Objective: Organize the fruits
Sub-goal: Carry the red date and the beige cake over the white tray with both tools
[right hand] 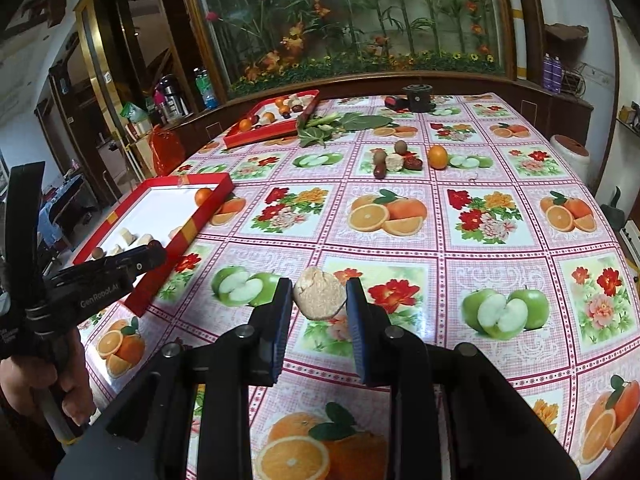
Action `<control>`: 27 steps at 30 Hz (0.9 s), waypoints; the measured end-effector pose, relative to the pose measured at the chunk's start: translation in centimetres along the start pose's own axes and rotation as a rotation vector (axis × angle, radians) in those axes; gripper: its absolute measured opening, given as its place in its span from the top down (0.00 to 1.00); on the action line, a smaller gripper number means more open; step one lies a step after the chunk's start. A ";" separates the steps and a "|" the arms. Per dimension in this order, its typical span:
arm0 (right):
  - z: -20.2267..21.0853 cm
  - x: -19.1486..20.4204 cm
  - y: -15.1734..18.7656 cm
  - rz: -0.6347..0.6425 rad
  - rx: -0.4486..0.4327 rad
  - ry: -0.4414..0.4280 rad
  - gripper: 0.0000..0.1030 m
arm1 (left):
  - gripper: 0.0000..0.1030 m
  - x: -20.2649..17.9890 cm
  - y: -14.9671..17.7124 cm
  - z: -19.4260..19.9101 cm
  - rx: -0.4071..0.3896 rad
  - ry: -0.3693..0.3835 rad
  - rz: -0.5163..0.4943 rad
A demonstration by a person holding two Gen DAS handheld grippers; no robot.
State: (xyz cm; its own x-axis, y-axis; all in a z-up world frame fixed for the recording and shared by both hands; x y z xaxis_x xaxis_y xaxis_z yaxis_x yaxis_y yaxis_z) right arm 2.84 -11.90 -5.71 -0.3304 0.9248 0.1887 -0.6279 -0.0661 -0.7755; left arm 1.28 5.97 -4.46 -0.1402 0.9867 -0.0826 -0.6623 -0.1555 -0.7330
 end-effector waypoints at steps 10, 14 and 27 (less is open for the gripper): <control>0.2 1.9 -0.1 0.031 -0.005 -0.034 0.72 | 0.82 1.2 -0.1 0.6 -0.012 -0.019 0.017; 0.3 2.5 -0.1 0.041 -0.005 -0.047 0.72 | 0.82 1.6 -0.3 0.8 -0.019 -0.026 0.020; -0.2 5.2 -0.6 0.080 -0.011 -0.099 0.72 | 0.82 3.7 -0.9 1.3 -0.040 -0.056 0.054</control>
Point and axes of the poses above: each gripper's, at about its wrist camera, not at the fingertips, and z roughly against the way its jaws point, x to its left, y to its underside, the point moved 3 cm from there along -z, roughly the way its jaws point, and after that the axes turned 2 degrees about -x, right-handed, at the moved point
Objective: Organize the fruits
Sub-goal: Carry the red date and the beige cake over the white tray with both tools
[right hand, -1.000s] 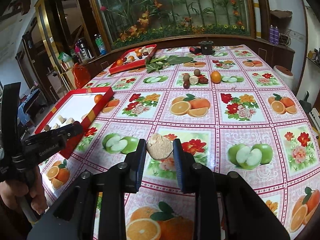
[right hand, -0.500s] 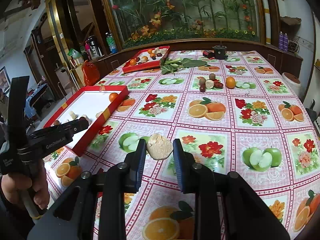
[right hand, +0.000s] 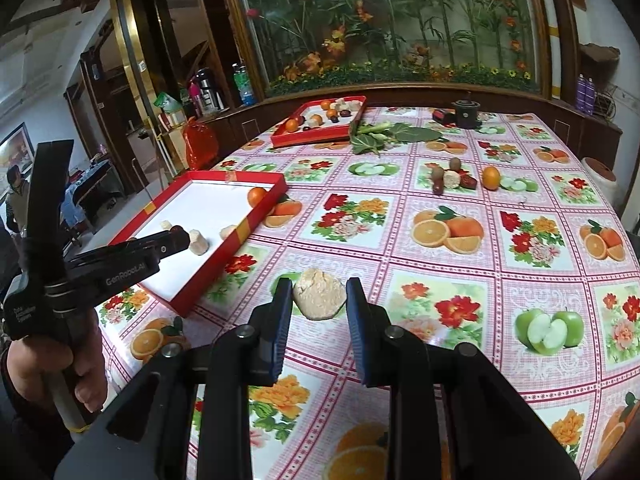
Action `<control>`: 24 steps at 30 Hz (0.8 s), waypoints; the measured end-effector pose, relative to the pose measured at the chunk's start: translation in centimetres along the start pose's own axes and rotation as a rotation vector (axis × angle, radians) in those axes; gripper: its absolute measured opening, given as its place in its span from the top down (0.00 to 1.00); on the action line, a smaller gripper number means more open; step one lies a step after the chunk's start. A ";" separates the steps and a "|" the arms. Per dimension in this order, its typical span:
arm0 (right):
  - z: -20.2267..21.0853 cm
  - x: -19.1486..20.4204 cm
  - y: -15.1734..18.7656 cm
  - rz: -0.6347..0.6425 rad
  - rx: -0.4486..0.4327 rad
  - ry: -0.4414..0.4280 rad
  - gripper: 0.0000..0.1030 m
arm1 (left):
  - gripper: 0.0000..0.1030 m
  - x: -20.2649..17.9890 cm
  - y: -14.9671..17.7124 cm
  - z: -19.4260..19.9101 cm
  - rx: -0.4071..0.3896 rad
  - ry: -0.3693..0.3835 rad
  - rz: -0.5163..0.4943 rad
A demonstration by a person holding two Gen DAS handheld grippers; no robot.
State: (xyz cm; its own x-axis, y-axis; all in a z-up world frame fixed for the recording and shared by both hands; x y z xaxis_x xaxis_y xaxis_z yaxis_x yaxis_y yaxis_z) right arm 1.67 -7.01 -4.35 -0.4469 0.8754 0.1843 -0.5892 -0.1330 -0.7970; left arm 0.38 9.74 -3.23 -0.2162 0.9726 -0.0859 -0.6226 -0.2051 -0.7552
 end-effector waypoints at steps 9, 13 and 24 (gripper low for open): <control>-0.9 3.0 -0.9 0.047 -0.005 -0.053 0.72 | 0.82 3.0 -0.8 0.6 -0.029 -0.043 0.035; -1.8 4.3 -1.5 0.070 -0.006 -0.080 0.72 | 0.82 5.4 -1.2 0.8 -0.043 -0.084 0.073; -5.6 9.9 -3.6 0.145 -0.014 -0.187 0.72 | 0.82 11.7 -2.2 0.1 -0.046 -0.179 0.164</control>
Point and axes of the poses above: each gripper's, at about its wrist camera, not at the fingertips, and z roughly against the way its jaws point, x to its left, y to its underside, the point moved 3 cm from there along -z, roughly the way its jaws point, and after that the axes turned 2 degrees about -x, right-handed, at the moved point
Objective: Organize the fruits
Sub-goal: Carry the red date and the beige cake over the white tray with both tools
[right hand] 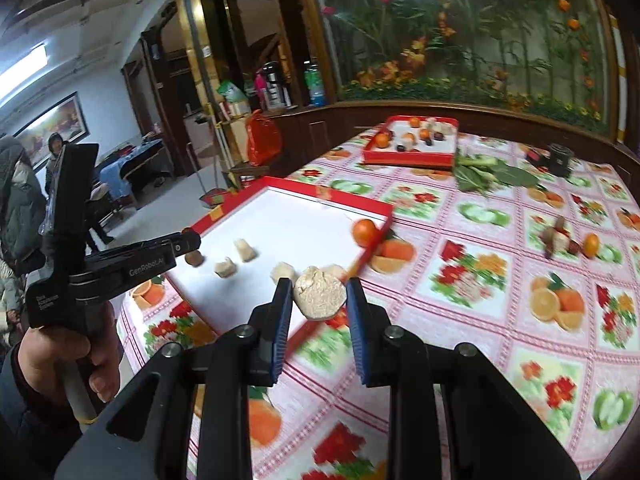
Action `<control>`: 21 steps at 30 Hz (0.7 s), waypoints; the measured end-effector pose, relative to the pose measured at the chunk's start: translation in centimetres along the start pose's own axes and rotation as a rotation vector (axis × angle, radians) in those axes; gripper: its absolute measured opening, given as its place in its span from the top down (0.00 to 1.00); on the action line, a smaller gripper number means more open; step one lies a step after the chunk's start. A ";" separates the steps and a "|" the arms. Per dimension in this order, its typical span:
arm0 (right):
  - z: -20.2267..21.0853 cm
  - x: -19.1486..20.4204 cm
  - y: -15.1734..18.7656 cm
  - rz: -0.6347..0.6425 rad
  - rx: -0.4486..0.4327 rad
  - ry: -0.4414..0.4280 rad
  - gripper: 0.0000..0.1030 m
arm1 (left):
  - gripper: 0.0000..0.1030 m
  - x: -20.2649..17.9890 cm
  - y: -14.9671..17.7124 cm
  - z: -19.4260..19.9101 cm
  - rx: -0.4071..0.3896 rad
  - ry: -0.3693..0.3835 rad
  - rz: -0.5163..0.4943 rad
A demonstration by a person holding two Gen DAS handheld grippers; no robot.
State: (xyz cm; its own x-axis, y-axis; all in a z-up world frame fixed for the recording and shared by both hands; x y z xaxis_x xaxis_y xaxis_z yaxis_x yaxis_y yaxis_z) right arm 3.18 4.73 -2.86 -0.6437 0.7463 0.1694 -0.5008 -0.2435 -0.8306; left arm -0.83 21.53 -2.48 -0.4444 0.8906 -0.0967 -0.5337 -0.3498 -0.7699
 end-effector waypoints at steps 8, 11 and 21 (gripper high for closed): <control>-4.4 2.8 0.2 0.030 0.057 -0.075 0.72 | 0.82 -1.0 -2.2 -3.0 0.013 -0.003 -0.042; -5.9 3.1 0.8 0.035 0.093 -0.087 0.72 | 0.82 -1.7 -3.0 -4.8 0.025 -0.024 -0.074; -8.4 2.5 1.5 0.035 0.146 -0.092 0.71 | 0.82 -2.3 -3.7 -8.7 0.086 -0.069 -0.086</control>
Point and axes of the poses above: each gripper's, at about its wrist camera, not at the fingertips, and z roughly against the way its jaws point, x to its left, y to its underside, the point moved 3 cm from there along -z, roughly the way its jaws point, and after that the axes turned 2 degrees about -x, right-handed, at the moved point
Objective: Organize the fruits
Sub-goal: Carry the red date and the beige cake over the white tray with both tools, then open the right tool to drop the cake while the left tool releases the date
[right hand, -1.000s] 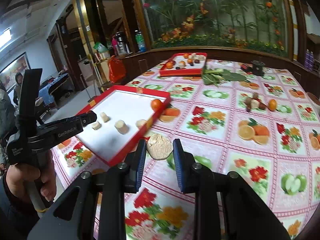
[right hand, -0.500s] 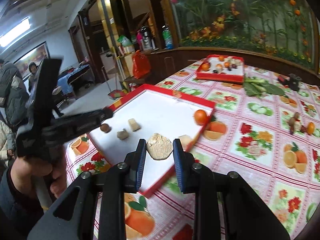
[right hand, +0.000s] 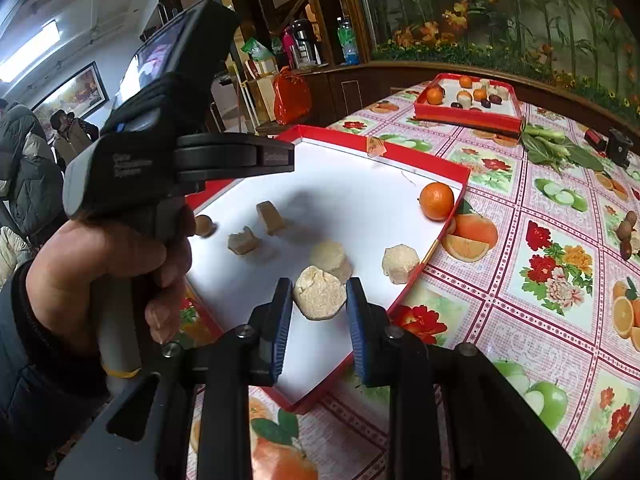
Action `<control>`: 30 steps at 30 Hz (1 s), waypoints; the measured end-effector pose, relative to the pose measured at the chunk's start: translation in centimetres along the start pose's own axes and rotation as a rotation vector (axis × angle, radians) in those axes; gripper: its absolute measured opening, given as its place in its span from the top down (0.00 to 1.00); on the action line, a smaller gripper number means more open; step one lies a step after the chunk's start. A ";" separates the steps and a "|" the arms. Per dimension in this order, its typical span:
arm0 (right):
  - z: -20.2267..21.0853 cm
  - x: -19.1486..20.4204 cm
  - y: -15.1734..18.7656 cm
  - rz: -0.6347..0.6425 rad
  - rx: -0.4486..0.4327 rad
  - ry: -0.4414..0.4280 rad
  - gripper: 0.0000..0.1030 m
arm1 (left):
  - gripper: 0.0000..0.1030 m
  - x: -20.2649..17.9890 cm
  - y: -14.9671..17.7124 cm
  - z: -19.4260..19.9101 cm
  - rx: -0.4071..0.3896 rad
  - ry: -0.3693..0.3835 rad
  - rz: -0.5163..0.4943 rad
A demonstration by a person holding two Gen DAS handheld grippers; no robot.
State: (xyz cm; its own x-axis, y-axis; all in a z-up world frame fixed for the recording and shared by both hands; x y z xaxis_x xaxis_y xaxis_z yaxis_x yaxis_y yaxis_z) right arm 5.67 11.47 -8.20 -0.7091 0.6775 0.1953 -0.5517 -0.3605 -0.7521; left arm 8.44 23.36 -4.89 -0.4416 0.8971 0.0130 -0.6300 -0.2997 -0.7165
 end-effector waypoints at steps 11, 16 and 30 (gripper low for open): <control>-1.5 -0.7 -0.1 -0.008 0.024 -0.008 0.71 | 0.82 0.1 -0.2 -1.8 0.038 -0.030 0.005; -1.8 -0.4 0.0 0.002 0.029 -0.014 0.71 | 0.82 0.1 -0.4 -2.3 0.041 -0.036 0.003; -2.0 -0.3 0.1 0.011 0.032 -0.002 0.71 | 0.82 0.4 -0.3 -2.6 0.046 -0.043 0.004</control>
State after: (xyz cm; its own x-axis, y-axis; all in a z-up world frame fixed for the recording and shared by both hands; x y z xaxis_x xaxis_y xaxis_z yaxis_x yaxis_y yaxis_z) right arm 6.73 12.49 -9.58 -0.7160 0.6722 0.1883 -0.5574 -0.3881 -0.7340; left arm 10.16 24.63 -6.45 -0.4712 0.8811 0.0409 -0.6559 -0.3190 -0.6841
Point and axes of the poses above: each gripper's, at about its wrist camera, not at the fingertips, and z roughly against the way its jaws point, x to its left, y to its underside, the point moved 3 cm from there along -z, roughly the way its jaws point, and after that the axes turned 2 degrees about -x, right-handed, at the moved point
